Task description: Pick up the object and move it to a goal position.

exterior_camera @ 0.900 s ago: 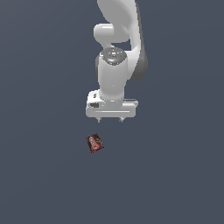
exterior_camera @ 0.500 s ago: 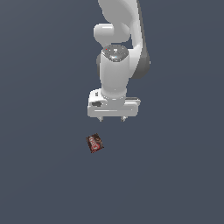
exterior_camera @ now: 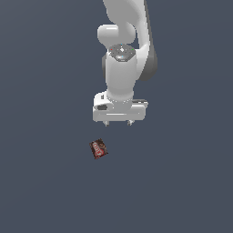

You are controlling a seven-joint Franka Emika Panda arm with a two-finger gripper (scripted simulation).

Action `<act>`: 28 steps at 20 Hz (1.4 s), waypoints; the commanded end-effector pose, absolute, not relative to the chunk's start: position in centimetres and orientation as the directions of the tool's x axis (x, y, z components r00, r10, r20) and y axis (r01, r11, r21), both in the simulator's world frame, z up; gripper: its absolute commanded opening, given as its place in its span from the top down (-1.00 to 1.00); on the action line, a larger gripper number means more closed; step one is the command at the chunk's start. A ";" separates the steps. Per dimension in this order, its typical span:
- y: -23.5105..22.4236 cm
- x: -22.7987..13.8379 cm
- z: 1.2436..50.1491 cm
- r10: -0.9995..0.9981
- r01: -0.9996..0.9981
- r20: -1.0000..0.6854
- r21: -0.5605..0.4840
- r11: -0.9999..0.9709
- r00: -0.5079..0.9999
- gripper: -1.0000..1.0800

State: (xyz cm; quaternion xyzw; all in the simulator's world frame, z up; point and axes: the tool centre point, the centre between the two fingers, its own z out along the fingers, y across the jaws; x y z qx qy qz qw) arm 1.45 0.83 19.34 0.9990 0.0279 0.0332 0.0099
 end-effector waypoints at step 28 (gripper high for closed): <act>-8.6 4.8 7.7 0.415 0.415 0.003 0.005 -0.910 0.910 -0.92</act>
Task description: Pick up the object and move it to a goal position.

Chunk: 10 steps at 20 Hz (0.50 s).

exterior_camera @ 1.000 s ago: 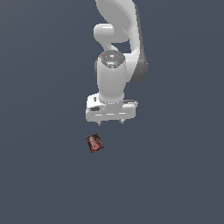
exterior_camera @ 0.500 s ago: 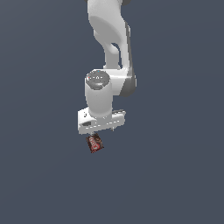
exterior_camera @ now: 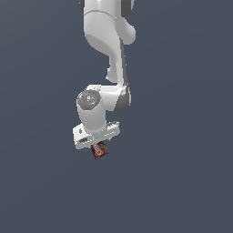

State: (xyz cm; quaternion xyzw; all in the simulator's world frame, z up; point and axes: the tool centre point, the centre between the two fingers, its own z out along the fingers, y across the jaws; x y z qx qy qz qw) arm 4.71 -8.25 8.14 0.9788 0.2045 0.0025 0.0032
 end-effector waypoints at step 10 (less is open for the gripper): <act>-9.4 4.8 6.6 0.440 0.440 -0.001 0.000 -0.898 0.898 -0.92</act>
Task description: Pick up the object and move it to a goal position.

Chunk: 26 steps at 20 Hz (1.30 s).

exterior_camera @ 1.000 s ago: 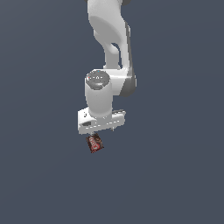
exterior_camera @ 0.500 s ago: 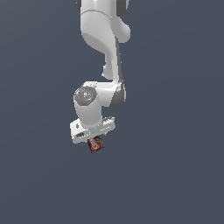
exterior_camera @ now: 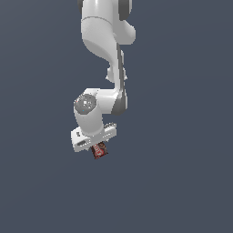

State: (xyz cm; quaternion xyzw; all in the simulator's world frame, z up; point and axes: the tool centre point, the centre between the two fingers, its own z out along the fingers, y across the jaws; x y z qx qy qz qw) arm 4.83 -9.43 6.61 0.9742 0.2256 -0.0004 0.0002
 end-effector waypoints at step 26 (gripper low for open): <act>-9.5 4.9 1.6 0.443 0.443 0.000 0.000 -0.896 0.896 1.00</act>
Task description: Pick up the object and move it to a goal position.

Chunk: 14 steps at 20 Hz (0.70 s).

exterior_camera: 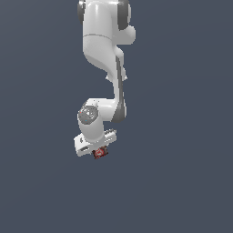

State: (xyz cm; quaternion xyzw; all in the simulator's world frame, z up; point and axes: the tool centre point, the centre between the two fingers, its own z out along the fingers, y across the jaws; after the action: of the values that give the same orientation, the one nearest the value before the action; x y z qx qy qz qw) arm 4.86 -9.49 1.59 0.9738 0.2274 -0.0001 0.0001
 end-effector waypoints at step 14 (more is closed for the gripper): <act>-8.6 4.0 5.0 0.444 0.444 0.000 0.000 -0.896 0.896 1.00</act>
State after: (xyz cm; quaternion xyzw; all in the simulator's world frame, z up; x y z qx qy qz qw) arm 4.14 -8.76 4.16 0.9737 0.2280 -0.0005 -0.0003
